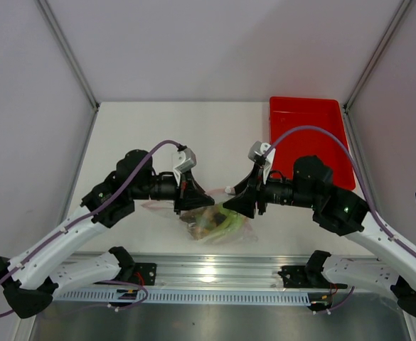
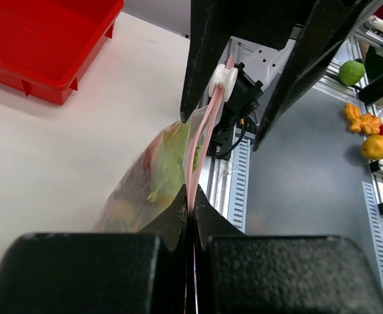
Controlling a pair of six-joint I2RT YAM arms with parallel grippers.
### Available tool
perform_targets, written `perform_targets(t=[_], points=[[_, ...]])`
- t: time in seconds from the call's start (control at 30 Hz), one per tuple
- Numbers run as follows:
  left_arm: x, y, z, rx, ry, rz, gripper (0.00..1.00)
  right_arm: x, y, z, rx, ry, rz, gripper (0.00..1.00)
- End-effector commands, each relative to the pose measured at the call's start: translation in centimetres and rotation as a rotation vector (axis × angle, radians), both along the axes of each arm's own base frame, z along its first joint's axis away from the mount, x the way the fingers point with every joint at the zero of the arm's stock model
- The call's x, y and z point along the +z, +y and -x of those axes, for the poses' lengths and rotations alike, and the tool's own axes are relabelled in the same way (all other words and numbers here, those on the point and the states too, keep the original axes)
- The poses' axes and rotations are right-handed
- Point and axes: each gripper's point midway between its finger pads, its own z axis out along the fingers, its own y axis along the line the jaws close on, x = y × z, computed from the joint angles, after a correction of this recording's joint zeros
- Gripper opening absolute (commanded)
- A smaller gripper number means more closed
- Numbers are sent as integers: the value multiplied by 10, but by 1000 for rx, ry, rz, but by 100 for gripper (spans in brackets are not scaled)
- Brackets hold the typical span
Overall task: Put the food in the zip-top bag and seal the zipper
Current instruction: Adjust the zipper food storage bag at the center of the board.
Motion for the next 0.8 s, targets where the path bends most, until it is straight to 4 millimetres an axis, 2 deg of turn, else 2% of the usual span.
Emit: perform_targets(t=[0.0, 0.17, 0.2, 0.23, 0.3, 0.47, 0.57, 0.6, 0.67, 0.77], points=[[23, 0, 11, -43, -25, 80, 1, 10, 4, -7, -4, -40, -35, 48], [21, 0, 13, -46, -22, 83, 1, 5, 7, -7, -1, -34, -55, 29], [19, 0, 13, -48, -18, 78, 0, 3, 6, -10, -17, -36, -53, 24], [19, 0, 13, -51, -25, 78, 1, 4, 6, -11, -29, -40, -64, 11], [16, 1, 14, -49, -21, 73, 1, 2, 5, -14, -49, -42, -69, 0], [10, 3, 14, -41, -18, 63, 1, 7, 5, -14, -54, -36, -120, 0], [12, 6, 16, -42, -30, 67, 22, 7, 5, -13, -56, -32, -136, 0], [15, 7, 17, -41, -46, 81, 39, 6, 5, -14, -61, -30, -135, 0], [19, 9, 15, -20, -66, 99, 58, 5, 5, -14, -65, -21, -135, 0], [35, 12, 16, -6, -108, 146, 69, 5, 6, -14, -68, 2, -148, 0]])
